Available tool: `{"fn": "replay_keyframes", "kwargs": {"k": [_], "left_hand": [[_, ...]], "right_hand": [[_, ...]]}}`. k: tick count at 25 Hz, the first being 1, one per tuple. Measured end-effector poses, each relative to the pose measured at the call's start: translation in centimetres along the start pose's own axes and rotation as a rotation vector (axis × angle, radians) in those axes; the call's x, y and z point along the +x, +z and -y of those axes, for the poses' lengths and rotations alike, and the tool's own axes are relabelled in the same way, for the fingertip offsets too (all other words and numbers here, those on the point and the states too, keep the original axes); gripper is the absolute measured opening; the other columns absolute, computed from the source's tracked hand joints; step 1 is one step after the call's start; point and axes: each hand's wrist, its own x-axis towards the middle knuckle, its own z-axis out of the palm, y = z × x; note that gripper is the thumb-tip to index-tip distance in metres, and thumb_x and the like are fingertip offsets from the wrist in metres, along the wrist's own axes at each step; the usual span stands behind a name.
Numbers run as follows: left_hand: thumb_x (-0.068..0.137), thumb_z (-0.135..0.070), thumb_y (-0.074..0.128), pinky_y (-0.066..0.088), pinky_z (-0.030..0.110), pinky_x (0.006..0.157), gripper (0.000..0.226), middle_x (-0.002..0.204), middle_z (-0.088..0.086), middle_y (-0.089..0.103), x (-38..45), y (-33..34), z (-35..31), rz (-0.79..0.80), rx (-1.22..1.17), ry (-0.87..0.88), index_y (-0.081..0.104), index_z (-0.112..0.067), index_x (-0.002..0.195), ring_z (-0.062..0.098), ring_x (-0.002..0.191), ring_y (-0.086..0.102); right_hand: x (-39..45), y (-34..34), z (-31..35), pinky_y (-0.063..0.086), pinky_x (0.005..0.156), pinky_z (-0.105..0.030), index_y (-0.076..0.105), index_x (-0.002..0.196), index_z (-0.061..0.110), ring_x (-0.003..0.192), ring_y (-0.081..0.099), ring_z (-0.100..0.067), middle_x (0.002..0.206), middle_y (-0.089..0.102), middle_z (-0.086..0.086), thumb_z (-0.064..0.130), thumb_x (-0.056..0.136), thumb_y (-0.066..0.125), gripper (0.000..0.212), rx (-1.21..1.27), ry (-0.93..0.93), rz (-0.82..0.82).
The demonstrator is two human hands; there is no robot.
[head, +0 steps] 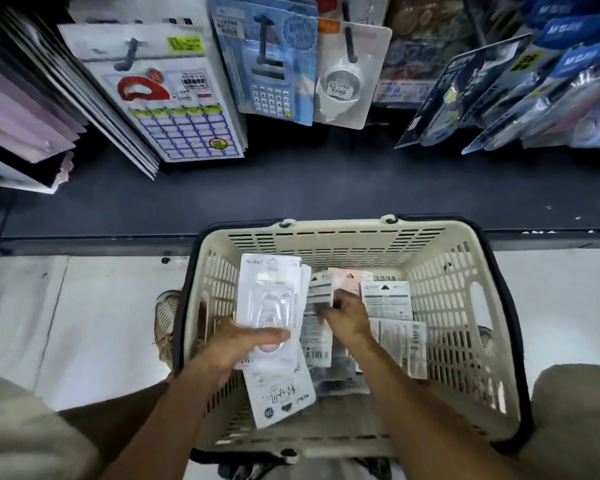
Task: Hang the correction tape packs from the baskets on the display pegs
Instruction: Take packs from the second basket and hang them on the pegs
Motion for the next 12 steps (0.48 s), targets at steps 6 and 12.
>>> {"fn": "replay_keyframes", "kwargs": {"k": [6,12], "left_hand": [[0.032,-0.048,0.100,0.055,0.032,0.081,0.086,0.099,0.001,0.081,2.8,0.5,-0.2,0.266,-0.004,-0.099,0.076,-0.013,0.106,0.021,0.095,0.076],[0.053,-0.024,0.093,0.057,0.023,0.053,0.049,0.089,0.002,0.081,3.4,1.1,1.6,0.023,-0.126,-0.078,0.078,-0.014,0.098,0.015,0.073,0.078]], "right_hand": [[0.9,-3.4,1.5,0.057,0.086,-0.039,0.076,0.103,0.015,0.092,0.073,-0.022,0.100,0.078,-0.006,0.024,0.097,0.066,0.015,0.294,0.019,0.440],[4.6,-5.1,1.6,0.051,0.091,-0.032,0.051,0.135,0.010,0.112,0.062,-0.025,0.131,0.060,-0.010,0.025,0.090,0.070,0.052,-0.536,0.167,-0.311]]}}
